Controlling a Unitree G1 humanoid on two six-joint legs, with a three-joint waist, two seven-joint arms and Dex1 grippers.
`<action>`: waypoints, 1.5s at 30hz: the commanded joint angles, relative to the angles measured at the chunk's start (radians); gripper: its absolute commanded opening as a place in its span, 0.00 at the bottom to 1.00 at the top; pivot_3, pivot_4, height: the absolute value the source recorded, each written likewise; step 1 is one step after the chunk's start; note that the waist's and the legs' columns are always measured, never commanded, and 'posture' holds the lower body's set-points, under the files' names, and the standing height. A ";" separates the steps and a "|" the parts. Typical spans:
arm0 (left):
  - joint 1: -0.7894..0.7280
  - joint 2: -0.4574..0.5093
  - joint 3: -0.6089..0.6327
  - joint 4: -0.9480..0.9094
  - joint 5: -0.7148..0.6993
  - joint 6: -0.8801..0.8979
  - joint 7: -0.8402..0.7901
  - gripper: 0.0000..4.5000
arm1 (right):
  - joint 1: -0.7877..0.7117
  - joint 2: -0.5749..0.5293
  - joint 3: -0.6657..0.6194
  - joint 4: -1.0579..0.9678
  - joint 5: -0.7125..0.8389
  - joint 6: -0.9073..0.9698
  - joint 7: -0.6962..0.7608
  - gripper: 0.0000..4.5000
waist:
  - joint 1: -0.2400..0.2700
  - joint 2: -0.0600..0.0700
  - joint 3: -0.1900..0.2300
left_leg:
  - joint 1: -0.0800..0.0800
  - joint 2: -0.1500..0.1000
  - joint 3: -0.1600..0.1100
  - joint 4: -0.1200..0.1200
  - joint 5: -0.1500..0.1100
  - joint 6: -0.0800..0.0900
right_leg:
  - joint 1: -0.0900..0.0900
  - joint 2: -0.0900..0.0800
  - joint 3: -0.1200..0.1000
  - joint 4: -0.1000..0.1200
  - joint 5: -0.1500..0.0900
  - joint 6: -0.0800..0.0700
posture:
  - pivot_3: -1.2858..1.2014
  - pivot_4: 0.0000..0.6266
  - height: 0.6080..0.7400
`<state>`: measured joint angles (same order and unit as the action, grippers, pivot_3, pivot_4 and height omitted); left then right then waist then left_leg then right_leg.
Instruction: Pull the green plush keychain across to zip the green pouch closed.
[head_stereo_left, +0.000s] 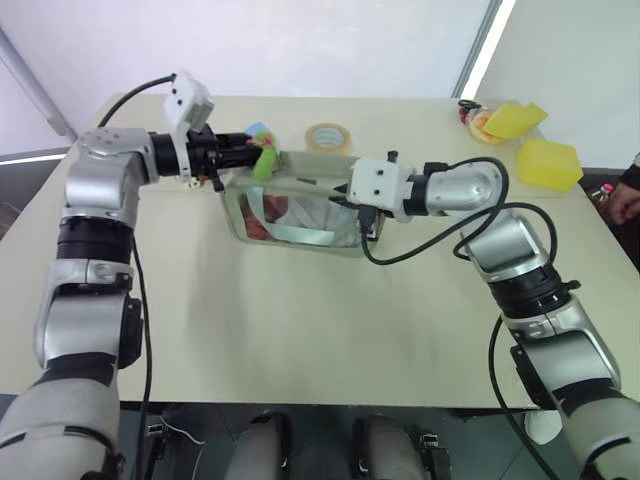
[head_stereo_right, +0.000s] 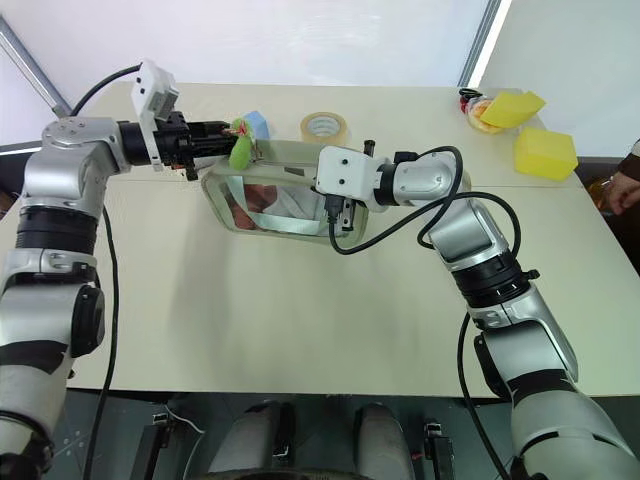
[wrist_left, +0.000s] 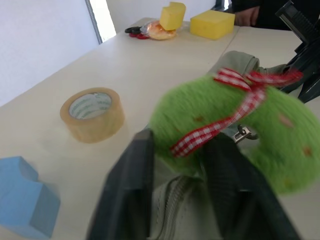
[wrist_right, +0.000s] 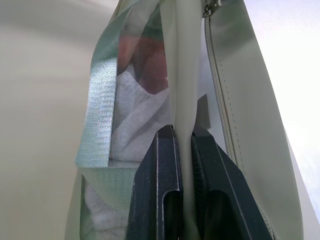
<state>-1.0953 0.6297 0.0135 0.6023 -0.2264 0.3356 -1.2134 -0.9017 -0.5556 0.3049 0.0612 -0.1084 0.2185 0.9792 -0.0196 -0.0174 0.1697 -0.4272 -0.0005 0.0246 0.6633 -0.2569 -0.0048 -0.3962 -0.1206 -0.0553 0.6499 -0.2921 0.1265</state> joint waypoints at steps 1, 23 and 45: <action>-0.029 0.034 0.013 -0.046 0.001 -0.010 0.004 0.77 | -0.007 -0.003 -0.010 -0.010 -0.006 0.000 -0.004 0.00 | 0.000 0.000 0.000 | 0.000 0.000 0.000 0.000 0.000 0.000 | 0.000 0.000 0.000 0.000 0.000 0.000 | 0.52 0.24 1.00; 0.240 0.190 -0.039 -0.263 0.070 -0.041 0.028 0.94 | -0.035 0.031 -0.001 0.057 -0.010 -0.054 -0.007 0.00 | -0.004 0.000 0.000 | 0.001 0.001 0.000 -0.001 0.000 0.000 | 0.000 0.000 0.001 0.000 0.000 0.000 | 0.52 0.24 1.00; 0.228 0.151 -0.063 -0.250 0.079 -0.053 0.030 0.00 | -0.125 0.030 -0.054 0.047 0.029 0.016 0.015 0.73 | 0.001 0.000 0.000 | 0.001 0.000 0.000 -0.001 0.000 0.000 | 0.000 0.000 0.001 0.000 0.000 0.000 | 0.52 0.24 1.00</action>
<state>-0.8573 0.7789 -0.0459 0.3696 -0.1492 0.2907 -1.1782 -0.9764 -0.5331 0.2924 0.1320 -0.1026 0.2311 0.9947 -0.0183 -0.0172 0.1697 -0.4266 -0.0001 0.0241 0.6627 -0.2569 -0.0048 -0.3962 -0.1205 -0.0547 0.6500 -0.2921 0.1265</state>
